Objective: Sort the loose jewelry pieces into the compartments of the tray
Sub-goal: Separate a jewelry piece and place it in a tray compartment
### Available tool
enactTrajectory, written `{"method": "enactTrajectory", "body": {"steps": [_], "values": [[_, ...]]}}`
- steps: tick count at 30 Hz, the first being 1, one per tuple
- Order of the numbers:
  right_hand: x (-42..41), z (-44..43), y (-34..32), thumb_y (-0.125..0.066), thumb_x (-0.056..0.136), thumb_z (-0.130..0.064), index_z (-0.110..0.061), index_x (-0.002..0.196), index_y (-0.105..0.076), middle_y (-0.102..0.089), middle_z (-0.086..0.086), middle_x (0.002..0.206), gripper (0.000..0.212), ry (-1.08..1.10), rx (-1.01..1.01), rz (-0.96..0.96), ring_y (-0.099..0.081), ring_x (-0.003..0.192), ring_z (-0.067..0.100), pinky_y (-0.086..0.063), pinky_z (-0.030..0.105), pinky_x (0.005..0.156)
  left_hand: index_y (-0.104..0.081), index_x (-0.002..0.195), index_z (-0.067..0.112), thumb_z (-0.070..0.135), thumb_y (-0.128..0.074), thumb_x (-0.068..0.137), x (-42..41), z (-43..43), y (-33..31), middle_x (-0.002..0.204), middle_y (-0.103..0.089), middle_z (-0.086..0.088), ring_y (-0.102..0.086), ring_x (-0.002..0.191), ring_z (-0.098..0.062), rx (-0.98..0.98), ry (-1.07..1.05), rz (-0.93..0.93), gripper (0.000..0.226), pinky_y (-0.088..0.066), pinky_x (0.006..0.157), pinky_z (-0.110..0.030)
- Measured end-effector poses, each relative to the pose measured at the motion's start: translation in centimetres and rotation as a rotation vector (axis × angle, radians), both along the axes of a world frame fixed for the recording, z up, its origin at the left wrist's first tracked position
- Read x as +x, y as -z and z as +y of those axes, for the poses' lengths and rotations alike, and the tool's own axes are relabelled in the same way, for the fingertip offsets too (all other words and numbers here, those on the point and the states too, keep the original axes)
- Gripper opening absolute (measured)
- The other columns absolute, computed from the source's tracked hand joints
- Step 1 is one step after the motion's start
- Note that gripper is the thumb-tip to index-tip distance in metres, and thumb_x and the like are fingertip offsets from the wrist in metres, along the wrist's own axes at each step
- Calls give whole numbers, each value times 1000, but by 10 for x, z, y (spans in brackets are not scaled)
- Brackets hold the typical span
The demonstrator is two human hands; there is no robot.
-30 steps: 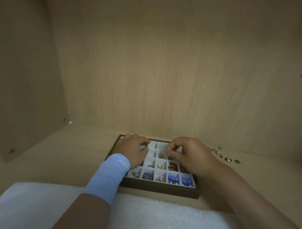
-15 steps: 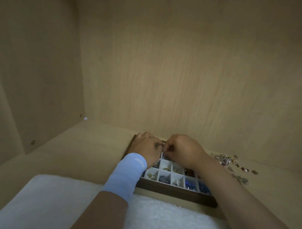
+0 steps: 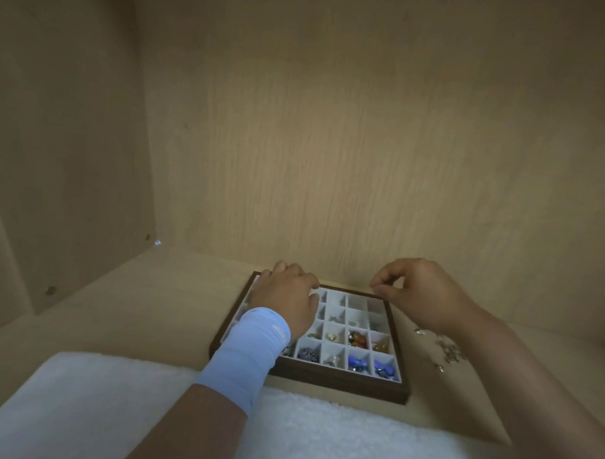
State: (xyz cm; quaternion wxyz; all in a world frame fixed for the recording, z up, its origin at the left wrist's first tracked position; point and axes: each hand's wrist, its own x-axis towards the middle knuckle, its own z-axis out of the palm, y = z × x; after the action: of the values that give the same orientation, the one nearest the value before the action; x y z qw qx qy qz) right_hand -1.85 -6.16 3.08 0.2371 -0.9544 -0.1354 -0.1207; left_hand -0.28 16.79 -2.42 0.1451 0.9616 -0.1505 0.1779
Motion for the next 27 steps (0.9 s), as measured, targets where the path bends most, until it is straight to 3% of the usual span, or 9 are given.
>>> {"method": "enactTrajectory", "body": {"steps": [5,8,10,14,17,21,25,27], "values": [[-12,-69,-2,-74,87,-19,-34,76,-73,-72,-13,81,19,174,-35,79,-60,61,-8,-42,9,56,-62,120,31,34,-48,97,-13,-22,-8,113,-61,9,-49,111,-14,-131,116,-8,28,-46,93,-34],[-14,-101,2,-73,84,-13,-27,73,-75,-74,-7,72,18,238,-19,161,-65,56,2,-48,17,55,-65,116,32,32,-51,96,-21,-45,-10,108,-61,12,-50,105,-10,-197,189,18,24,-46,91,-30],[-13,-113,8,-73,83,-11,-26,74,-76,-72,-9,66,18,247,2,186,-60,49,-2,-46,15,51,-65,115,32,31,-52,96,-24,-67,-11,107,-60,13,-51,103,-8,-212,250,43,23,-46,90,-29],[-8,-118,22,-75,81,-15,-29,72,-75,-73,-11,70,17,234,23,234,-62,61,2,-48,20,60,-67,112,32,30,-51,95,-21,-115,-12,107,-60,9,-49,108,-12,-102,355,47,23,-45,91,-31],[-8,-115,32,-76,73,-21,-32,65,-74,-70,-14,63,14,199,72,253,-59,56,-3,-49,19,60,-69,111,32,31,-51,94,-14,-142,-13,111,-62,3,-48,114,-19,-31,366,76,25,-42,97,-34],[-5,-115,38,-79,77,-16,-30,65,-72,-69,-12,62,21,158,111,258,-58,54,-4,-47,18,61,-67,116,33,35,-49,94,-8,-162,-5,121,-61,0,-46,119,-25,167,309,95,29,-35,101,-35],[-1,-110,41,-79,79,-20,-30,77,-76,-75,-9,78,11,174,58,244,-68,75,6,-53,24,75,-65,116,34,37,-48,93,-7,-163,5,122,-61,4,-46,119,-22,150,293,82,29,-30,105,-37],[-1,-109,43,-77,79,-21,-33,67,-73,-75,-9,78,17,189,15,220,-69,79,9,-53,25,76,-64,117,34,38,-48,94,-6,-163,6,121,-61,3,-46,118,-22,129,298,78,29,-29,104,-37]]}}
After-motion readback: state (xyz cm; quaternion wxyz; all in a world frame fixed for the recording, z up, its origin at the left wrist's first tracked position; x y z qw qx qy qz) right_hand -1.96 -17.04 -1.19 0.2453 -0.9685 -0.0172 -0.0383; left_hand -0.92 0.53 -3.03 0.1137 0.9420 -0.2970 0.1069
